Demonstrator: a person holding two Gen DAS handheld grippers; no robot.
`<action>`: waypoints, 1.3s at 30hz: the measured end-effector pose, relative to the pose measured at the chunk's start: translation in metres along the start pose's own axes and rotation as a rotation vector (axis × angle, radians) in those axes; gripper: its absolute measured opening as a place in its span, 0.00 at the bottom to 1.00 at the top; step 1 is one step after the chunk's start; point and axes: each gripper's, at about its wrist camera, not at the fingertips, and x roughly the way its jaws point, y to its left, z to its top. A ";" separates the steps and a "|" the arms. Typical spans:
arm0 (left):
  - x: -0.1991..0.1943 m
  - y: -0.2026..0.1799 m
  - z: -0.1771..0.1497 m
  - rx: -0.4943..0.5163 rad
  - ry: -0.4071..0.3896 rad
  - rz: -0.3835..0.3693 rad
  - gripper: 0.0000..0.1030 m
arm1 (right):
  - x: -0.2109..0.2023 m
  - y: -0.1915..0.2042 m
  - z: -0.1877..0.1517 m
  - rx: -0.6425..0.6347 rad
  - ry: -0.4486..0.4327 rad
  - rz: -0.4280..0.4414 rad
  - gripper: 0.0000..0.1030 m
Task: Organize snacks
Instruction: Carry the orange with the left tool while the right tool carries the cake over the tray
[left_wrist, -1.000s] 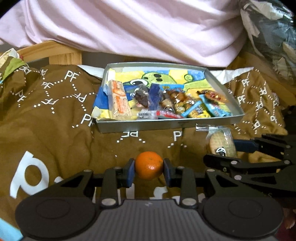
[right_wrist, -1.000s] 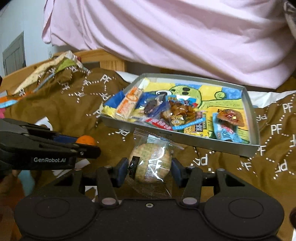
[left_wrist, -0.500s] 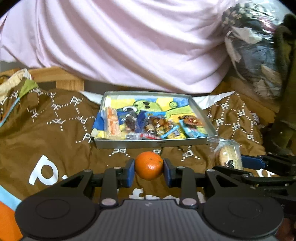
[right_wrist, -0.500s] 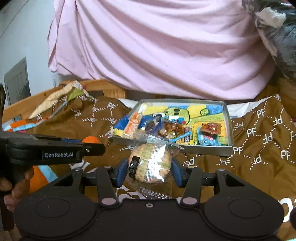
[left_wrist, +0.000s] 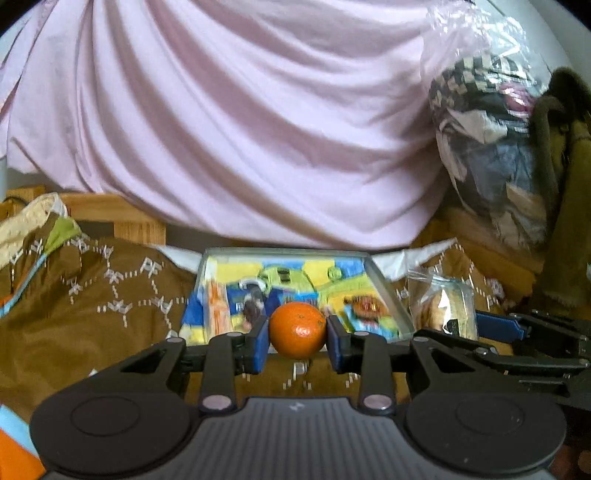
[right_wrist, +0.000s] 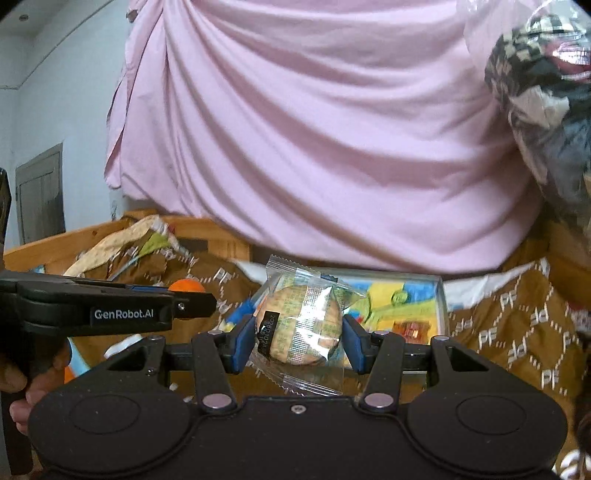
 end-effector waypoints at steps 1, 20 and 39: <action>0.002 0.000 0.004 -0.002 -0.015 0.002 0.34 | 0.004 -0.002 0.002 0.002 -0.014 -0.004 0.50; 0.131 0.035 0.035 -0.041 -0.093 0.057 0.34 | 0.144 -0.050 0.017 0.005 -0.092 -0.144 0.50; 0.225 0.059 -0.019 -0.118 0.070 0.064 0.34 | 0.257 -0.063 -0.021 0.069 0.104 -0.235 0.50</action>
